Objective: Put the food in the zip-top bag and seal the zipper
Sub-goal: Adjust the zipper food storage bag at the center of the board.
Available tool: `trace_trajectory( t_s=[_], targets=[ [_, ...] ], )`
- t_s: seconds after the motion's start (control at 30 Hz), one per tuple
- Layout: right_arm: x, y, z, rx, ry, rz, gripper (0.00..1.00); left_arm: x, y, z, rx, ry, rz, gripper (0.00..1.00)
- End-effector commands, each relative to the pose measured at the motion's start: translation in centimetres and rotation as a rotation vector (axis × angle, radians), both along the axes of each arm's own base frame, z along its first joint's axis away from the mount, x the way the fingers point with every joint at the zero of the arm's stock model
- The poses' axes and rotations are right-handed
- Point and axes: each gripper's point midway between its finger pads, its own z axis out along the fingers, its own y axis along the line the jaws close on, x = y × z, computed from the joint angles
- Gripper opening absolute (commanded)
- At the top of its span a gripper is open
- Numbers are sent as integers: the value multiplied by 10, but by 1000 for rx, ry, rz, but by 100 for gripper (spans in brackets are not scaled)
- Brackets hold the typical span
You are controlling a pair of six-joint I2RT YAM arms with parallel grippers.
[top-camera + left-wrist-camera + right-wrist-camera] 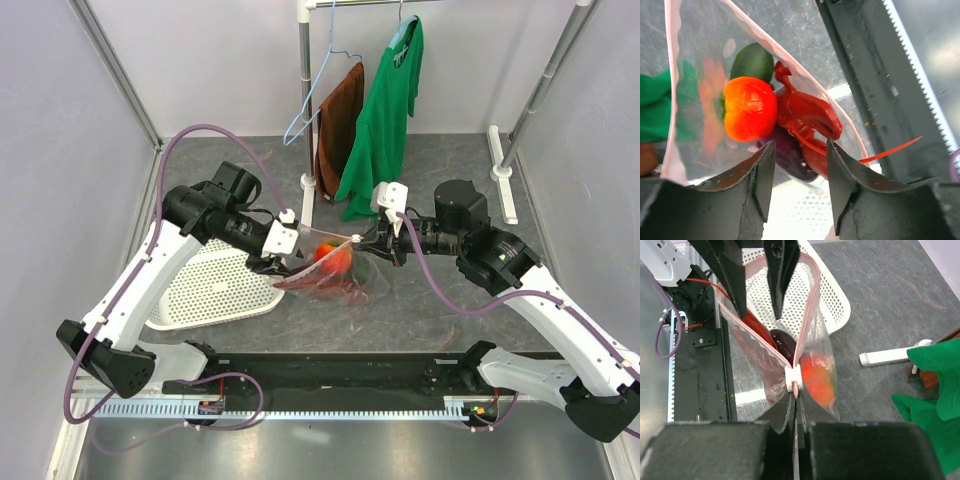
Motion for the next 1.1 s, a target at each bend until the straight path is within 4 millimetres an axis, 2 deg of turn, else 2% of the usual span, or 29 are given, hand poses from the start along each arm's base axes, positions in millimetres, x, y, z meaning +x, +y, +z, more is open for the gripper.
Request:
trace_trajectory(
  t_s=[0.0,0.23,0.4,0.5,0.67,0.83,0.93,1.0,1.03,1.07],
  targets=[
    [-8,3,23,53,-102,71,0,-11,17,-3,38,-97,-98,54],
    [-7,2,22,49,-116,73,0,0,31,-12,114,-206,-119,51],
    [-5,3,20,44,-113,67,0,-21,28,-7,60,-186,-191,47],
    [-4,4,19,44,-109,68,0,-30,29,-19,84,-218,-259,44],
    [-2,5,19,44,-101,60,0,-41,19,-28,106,-156,-311,40],
    [-2,4,19,43,-108,55,0,-42,16,-30,105,-118,-302,39],
    [-2,4,19,42,-119,59,0,-44,13,-25,96,-57,-259,38],
    [-3,4,20,43,-122,64,0,-33,1,-6,64,-27,-184,38],
    [-3,4,21,46,-126,64,0,-24,-6,-2,72,57,-94,38],
    [-4,4,21,48,-125,66,0,-18,-13,21,18,62,-65,40]
  ],
)
